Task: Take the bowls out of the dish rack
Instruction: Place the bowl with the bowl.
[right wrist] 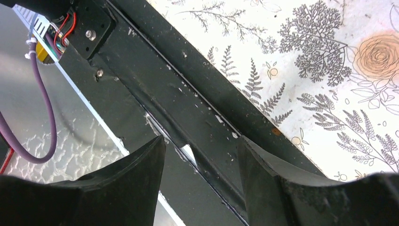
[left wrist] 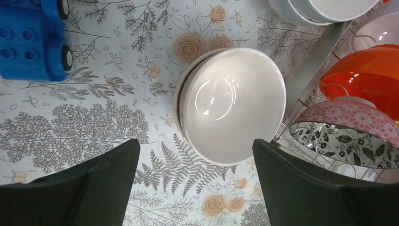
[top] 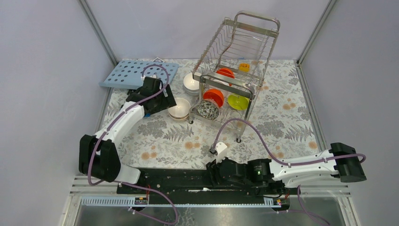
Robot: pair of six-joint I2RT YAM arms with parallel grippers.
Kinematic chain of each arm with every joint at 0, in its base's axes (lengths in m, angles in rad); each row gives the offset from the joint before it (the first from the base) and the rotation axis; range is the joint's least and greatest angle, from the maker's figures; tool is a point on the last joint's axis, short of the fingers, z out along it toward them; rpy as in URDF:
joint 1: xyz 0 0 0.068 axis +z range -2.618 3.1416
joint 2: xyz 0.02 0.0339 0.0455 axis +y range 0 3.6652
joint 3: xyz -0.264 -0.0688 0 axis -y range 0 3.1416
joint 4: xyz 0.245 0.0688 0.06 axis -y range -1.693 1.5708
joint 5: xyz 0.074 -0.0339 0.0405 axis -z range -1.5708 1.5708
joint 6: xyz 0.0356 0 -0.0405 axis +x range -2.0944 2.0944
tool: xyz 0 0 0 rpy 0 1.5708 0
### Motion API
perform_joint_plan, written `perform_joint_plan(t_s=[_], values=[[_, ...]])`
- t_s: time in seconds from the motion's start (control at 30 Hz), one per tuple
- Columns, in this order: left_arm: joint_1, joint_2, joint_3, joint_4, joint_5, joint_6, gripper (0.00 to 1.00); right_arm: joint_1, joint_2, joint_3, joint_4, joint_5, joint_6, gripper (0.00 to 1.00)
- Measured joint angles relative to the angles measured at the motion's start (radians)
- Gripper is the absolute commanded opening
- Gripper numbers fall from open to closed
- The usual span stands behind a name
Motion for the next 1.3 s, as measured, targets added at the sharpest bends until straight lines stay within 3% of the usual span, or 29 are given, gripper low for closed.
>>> perform_joint_plan(t_s=[0.6, 0.87, 1.3], values=[[0.000, -0.199, -0.007, -0.044, -0.060, 0.042, 0.96, 0.002, 0.100, 0.062, 0.006, 0.018, -0.023, 0.64], [0.000, -0.195, -0.069, -0.015, -0.066, 0.042, 0.82, 0.006, -0.026, -0.005, 0.016, 0.060, 0.018, 0.64], [0.000, -0.010, -0.099, 0.098, -0.059, 0.022, 0.48, 0.007, -0.087, -0.050, 0.006, 0.093, 0.079, 0.64]])
